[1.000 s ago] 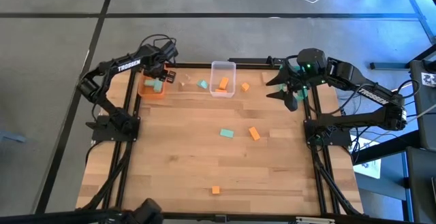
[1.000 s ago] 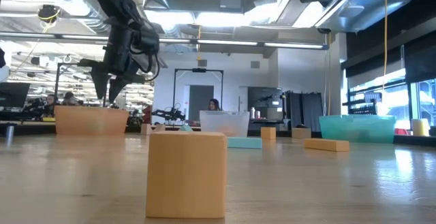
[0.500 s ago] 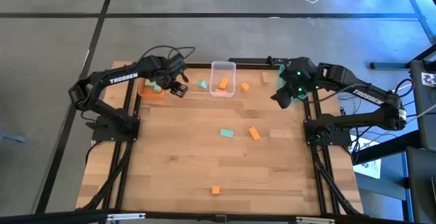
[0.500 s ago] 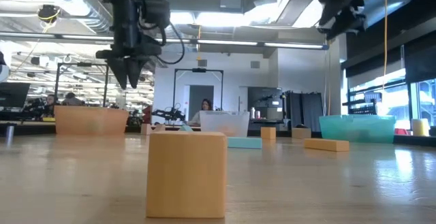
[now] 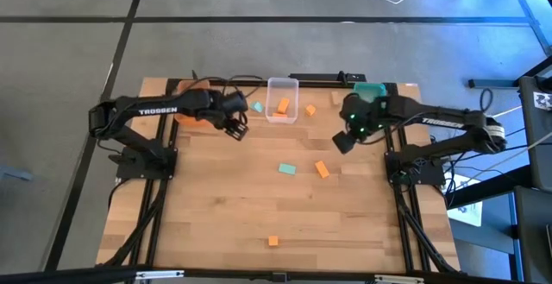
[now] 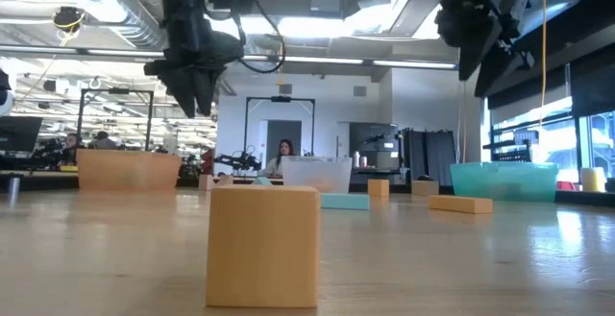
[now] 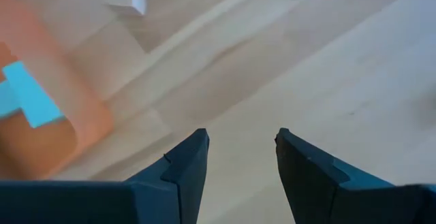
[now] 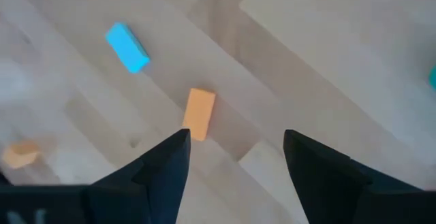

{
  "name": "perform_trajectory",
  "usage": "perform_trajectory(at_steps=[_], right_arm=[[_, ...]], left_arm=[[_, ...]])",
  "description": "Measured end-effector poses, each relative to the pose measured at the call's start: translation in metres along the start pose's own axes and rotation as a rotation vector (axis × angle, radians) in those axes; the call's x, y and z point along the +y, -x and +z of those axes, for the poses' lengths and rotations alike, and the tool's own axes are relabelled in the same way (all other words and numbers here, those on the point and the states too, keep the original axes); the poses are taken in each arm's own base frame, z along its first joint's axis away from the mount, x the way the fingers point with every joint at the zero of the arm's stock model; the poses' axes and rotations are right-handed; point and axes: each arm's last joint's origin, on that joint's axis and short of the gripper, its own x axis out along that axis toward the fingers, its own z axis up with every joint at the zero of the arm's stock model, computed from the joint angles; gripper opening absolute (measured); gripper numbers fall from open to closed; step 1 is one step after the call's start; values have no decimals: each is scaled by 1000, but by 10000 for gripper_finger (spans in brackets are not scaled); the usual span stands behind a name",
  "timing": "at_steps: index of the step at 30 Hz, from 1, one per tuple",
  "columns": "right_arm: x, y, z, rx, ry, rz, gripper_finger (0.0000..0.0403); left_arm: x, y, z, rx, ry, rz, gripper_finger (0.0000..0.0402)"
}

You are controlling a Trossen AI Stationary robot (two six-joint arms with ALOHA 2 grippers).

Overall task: Sort & place blocks by color
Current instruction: Put the orange block into the transparent bin

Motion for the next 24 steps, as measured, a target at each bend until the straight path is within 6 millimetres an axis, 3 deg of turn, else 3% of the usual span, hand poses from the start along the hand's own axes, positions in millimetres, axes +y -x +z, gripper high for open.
perform_trajectory(at_steps=[6,11,17,24], right_arm=[[19,-27,-5,91,7,-60,236],[32,-48,-10,134,-56,-126,236],[50,-76,-11,141,-78,-117,236],[66,-109,-23,198,-53,-168,236]], left_arm=[[-18,4,-10,-24,-55,-49,163],[-28,13,-15,-33,-241,-166,163],[-26,30,-19,-12,-457,-368,163],[-16,61,-22,-125,-506,-486,163]])
